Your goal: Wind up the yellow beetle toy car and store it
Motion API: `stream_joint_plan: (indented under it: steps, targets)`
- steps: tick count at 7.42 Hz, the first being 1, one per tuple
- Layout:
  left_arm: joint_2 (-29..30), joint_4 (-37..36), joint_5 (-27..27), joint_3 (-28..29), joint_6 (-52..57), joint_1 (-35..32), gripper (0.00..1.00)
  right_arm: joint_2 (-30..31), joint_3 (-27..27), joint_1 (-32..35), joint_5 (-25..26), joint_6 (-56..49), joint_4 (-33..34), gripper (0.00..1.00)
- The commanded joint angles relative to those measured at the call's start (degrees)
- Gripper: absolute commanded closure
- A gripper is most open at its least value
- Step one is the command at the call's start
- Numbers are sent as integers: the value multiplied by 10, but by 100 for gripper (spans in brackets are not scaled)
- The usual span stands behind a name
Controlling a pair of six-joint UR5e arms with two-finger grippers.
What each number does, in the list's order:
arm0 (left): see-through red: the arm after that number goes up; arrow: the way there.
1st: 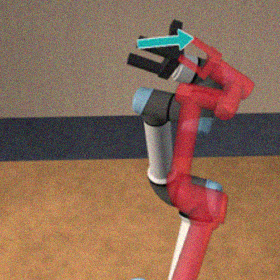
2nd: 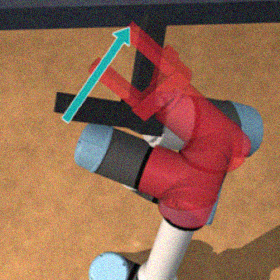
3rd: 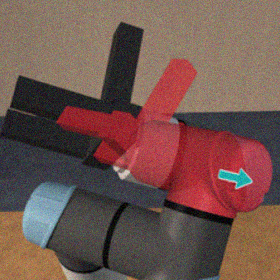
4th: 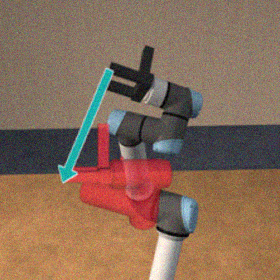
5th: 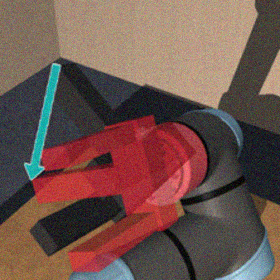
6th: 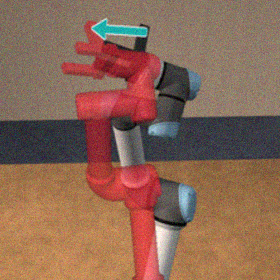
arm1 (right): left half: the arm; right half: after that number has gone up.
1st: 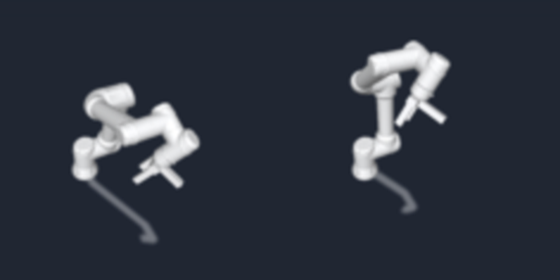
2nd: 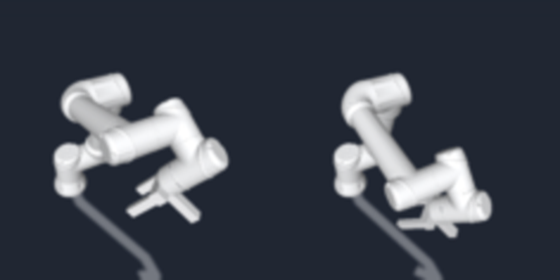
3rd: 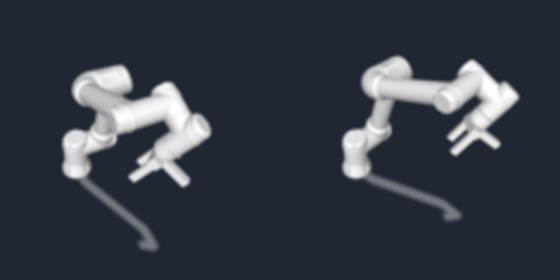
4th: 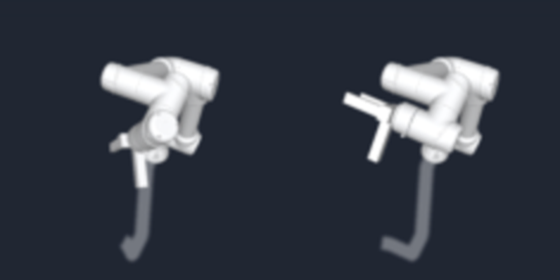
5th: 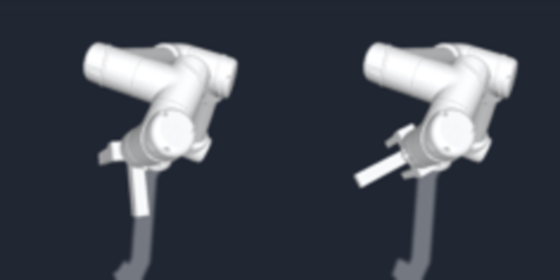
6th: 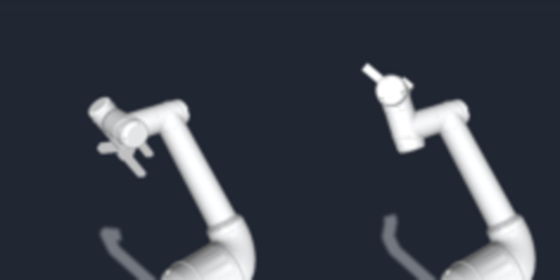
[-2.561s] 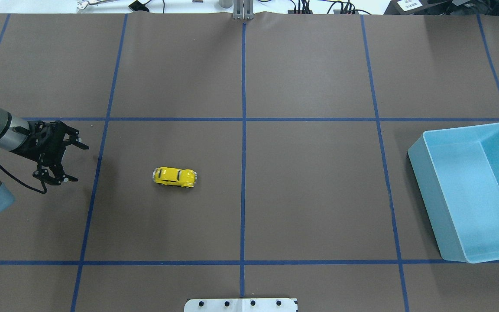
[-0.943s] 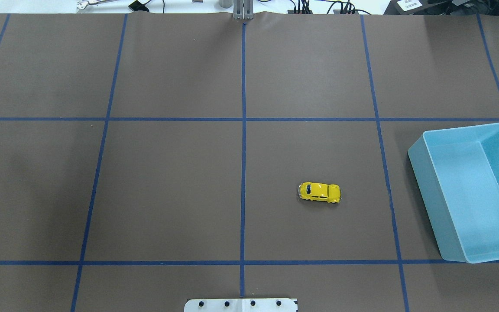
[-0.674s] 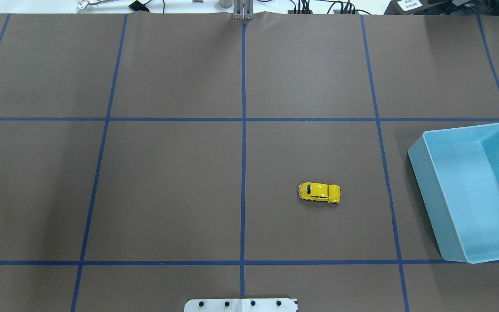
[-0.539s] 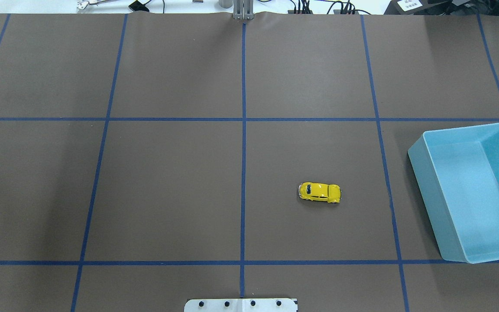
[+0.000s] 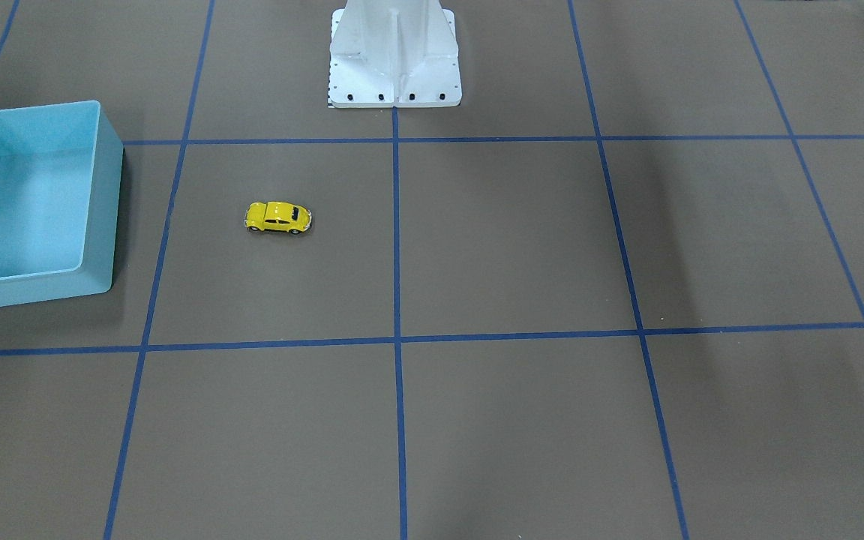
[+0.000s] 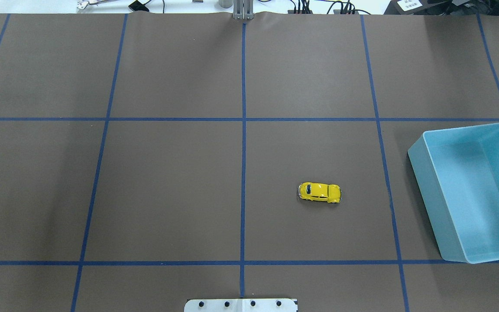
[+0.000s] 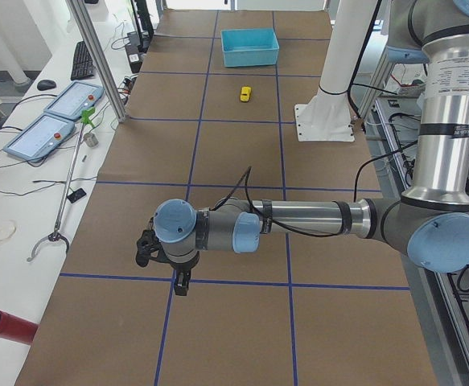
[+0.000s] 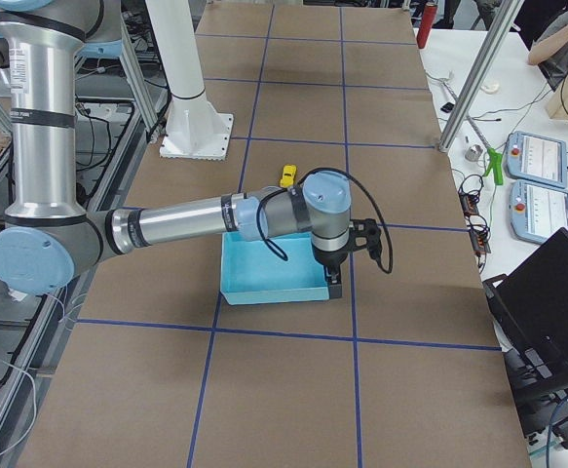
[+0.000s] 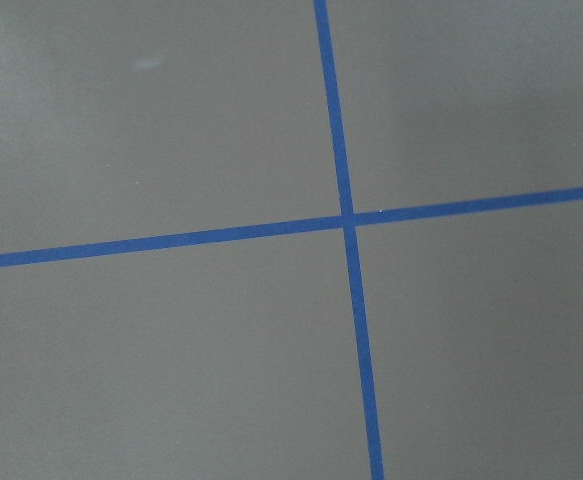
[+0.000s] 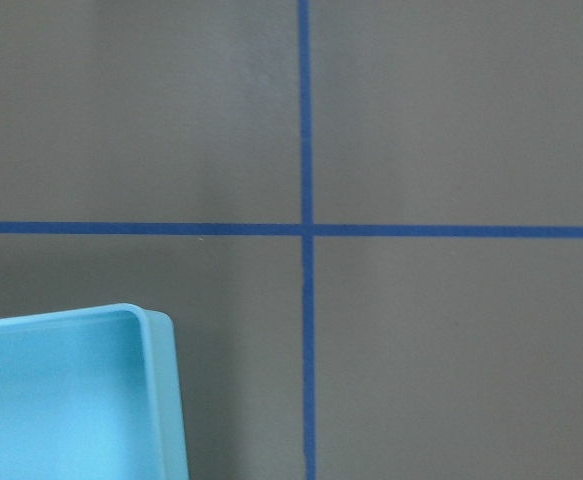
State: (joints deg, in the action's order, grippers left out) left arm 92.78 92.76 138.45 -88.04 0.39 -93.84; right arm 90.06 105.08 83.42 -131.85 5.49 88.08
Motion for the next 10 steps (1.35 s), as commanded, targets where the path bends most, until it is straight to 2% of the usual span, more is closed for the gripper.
stream_joint_plan:
  steps: [1, 2, 4, 6, 7, 8, 9, 10]
  targets:
    - [17, 4, 1, 2, -50, 8, 0, -64, 2, -116, 7, 0, 2, 0]
    - [17, 8, 4, 1, -50, 17, 0, -86, 2, -159, 10, 0, 2, 0]
    - [11, 77, -1, 3, -41, 22, 0, -120, 7, -197, 11, 0, 11, 0]
    - [9, 80, -2, 2, -41, 28, 0, -123, 87, -208, 16, 0, 87, 0]
    - [9, 80, -1, -1, -41, 28, 0, -128, 93, -227, 39, 2, 116, 0]
    - [9, 80, -1, 0, -41, 28, 0, -129, 102, -248, 66, -33, 117, 0]
    - [9, 80, 0, 0, -41, 28, 0, -132, 105, -257, 93, -124, 117, 0]
    - [8, 80, 0, 1, -41, 28, 0, -154, 105, -275, 119, -155, 117, 0]
